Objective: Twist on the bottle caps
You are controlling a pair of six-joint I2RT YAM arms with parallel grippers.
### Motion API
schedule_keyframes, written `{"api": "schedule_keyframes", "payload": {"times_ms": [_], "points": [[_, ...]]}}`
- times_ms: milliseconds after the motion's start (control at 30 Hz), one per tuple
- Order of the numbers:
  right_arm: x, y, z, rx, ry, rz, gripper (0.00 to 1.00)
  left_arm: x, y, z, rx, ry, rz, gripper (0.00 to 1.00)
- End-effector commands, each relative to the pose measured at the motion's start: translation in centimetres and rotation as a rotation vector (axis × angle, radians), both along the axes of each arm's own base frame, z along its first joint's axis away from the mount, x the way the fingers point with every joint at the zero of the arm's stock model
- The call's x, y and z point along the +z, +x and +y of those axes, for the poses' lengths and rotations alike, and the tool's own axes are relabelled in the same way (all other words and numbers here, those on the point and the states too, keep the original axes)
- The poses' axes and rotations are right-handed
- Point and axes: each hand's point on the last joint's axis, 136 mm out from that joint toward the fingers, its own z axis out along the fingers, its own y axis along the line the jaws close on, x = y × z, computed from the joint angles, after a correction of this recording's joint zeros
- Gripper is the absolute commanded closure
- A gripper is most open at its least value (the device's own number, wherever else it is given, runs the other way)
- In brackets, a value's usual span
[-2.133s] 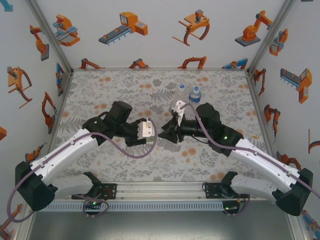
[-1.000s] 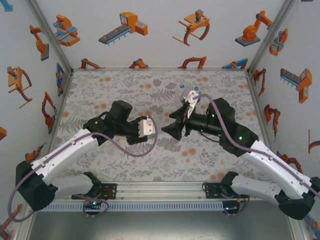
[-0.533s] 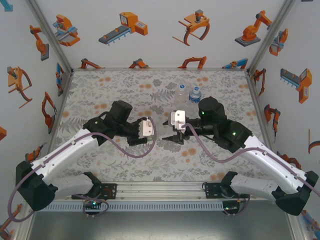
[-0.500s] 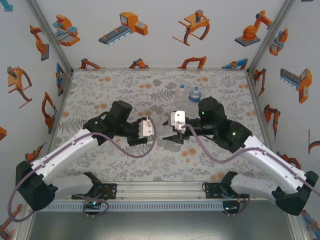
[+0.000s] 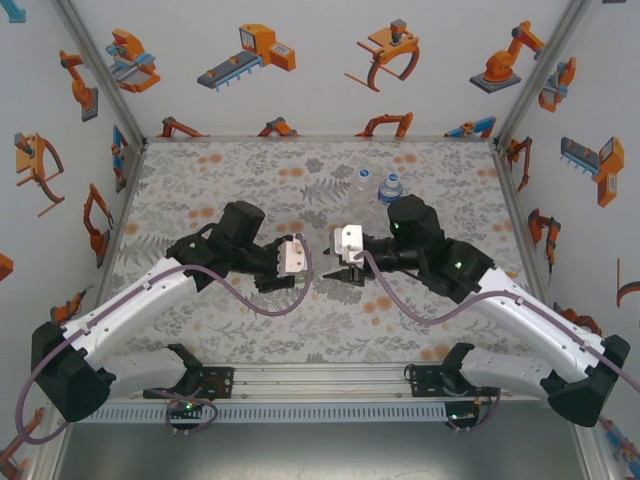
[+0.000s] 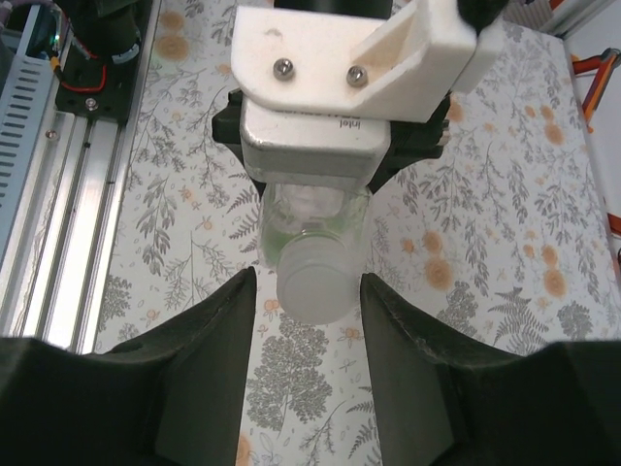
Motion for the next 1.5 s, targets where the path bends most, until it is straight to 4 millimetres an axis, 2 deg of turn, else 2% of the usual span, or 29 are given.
{"api": "schedule_keyframes", "payload": {"times_ms": [0,200,333,433,467,500,633,733,800,933,1167,1400,1467], "points": [[-0.3,0.0,0.1,0.001,-0.002,-0.018,0.56,1.4,-0.8,-0.2,-0.044,-0.03,-0.015,1.0],[-0.2,0.2,0.2,-0.011,0.013,-0.014,0.64,1.5,-0.8,-0.2,-0.044,-0.034,-0.018,1.0],[0.0,0.8,0.3,-0.064,0.03,0.039,0.78,1.5,-0.8,-0.1,-0.038,-0.031,-0.018,1.0],[0.3,1.8,0.5,-0.164,0.083,0.19,0.9,1.5,-0.6,-0.1,-0.028,-0.026,-0.022,1.0],[0.4,2.0,0.6,-0.195,0.107,0.265,0.98,1.4,-0.5,0.0,-0.024,-0.023,-0.023,1.0],[0.5,2.3,0.6,-0.231,0.134,0.346,1.0,1.4,-0.4,0.0,-0.019,-0.018,-0.025,1.0],[0.5,4.4,0.4,-0.45,0.247,0.701,1.0,1.4,0.0,-0.1,-0.004,-0.018,-0.032,1.0],[-0.7,6.2,-0.4,-0.653,0.317,0.993,1.0,1.3,0.2,-0.1,0.008,-0.015,-0.035,1.0],[-1.7,6.6,-0.6,-0.751,0.325,1.168,1.0,1.2,0.6,-0.1,0.025,-0.011,-0.041,1.0],[-3.0,7.0,-0.9,-0.869,0.352,1.392,1.0,0.9,1.3,0.0,0.058,0.004,-0.049,1.0],[-4.0,7.5,-1.6,-0.961,0.369,1.461,1.0,0.8,2.0,0.1,0.094,0.018,-0.054,1.0],[-2.6,7.7,-2.2,-0.972,0.37,1.399,0.99,0.9,2.2,0.1,0.101,0.014,-0.057,1.0],[-2.1,7.8,-2.1,-0.948,0.371,1.35,0.73,1.1,2.0,-0.1,0.09,0.005,-0.056,1.0]]}}
